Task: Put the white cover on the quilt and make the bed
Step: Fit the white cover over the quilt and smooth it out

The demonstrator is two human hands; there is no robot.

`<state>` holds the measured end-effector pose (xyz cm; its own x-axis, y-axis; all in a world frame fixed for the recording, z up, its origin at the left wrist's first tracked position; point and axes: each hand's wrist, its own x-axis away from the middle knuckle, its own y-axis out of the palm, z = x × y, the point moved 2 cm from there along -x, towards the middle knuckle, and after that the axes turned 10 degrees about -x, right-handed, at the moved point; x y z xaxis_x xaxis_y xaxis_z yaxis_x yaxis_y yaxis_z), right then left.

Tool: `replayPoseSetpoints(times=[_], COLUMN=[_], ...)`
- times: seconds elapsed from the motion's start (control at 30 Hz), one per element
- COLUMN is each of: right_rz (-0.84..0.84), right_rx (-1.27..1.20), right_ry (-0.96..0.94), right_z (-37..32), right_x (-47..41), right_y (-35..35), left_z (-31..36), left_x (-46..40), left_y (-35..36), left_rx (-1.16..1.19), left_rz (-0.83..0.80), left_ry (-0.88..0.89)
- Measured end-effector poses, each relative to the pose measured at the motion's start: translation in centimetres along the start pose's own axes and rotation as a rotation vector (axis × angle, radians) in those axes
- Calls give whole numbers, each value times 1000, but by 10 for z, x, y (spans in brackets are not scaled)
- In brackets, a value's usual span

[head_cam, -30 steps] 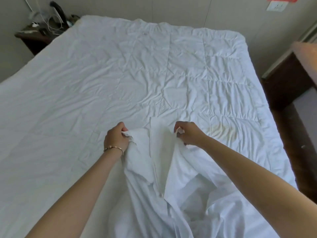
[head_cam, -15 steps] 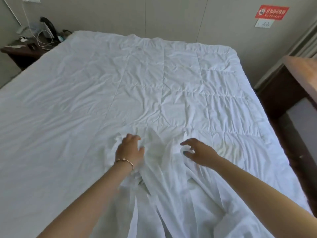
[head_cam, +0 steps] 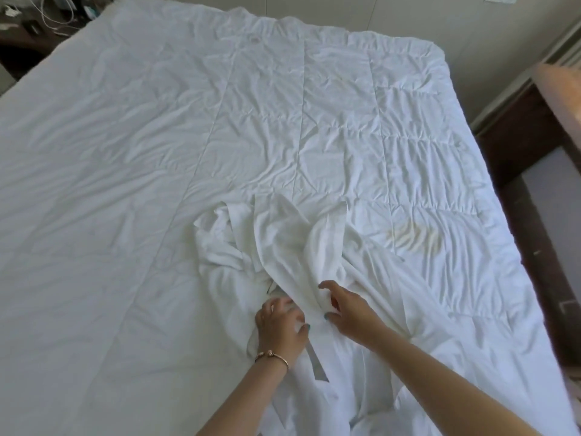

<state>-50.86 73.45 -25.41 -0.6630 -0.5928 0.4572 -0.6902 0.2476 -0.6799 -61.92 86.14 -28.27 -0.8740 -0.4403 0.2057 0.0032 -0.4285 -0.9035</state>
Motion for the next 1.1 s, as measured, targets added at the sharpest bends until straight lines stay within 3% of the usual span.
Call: replayPoseSetpoints(times=[0.03,0.07,0.2,0.23,0.3,0.4,0.5,0.63,0.73,0.8,0.87,0.93,1.0,1.03,1.1], right_rz=[-2,30,218,277,389,486,444,305,191,254,351,501,683,697,548], right_rx=[27,20,-265,-383,-596,-825,-946,-751,-425,-242,-180,-352,-620,-706,-798], right_ry=[-59,-100,-168,-156,-115,-79,-173,-200,-186,-45,58,167,239,250,234], right_z=[1,1,-20,-27,-42,-67,-94,-80,-54,-42,-27,-17,-8,-7,-14], right_x=[5,7,10,7,-5,-25,-32,-7,15,9,-11,-24,-31,-35,-47], right_y=[-5,-11,-37,-48,-74,-116,-149,-142,-97,-99,-134,-182,-218,-229,-236], left_z=[5,12,36,43,59,85,89,72,92,118,133,134,139,148,169], left_x=[2,4,11,12,13,5,-21,-75,-108,-130,-151,-156,-127,-100,-49], left_y=[-2,-4,-12,-16,-28,-49,-77,-123,-151,-168,-174,-167,-134,-113,-72], left_rx=[5,25,457,591,639,658,723,956,954,839,849,890,766,680,428], left_rz=[28,-49,-486,-554,-646,-418,-134,20,11,-47,-159,-200,-181,-228,-344], left_ry=[55,53,-186,-169,-53,-32,-12,26,228,403,408,324,328,370,451])
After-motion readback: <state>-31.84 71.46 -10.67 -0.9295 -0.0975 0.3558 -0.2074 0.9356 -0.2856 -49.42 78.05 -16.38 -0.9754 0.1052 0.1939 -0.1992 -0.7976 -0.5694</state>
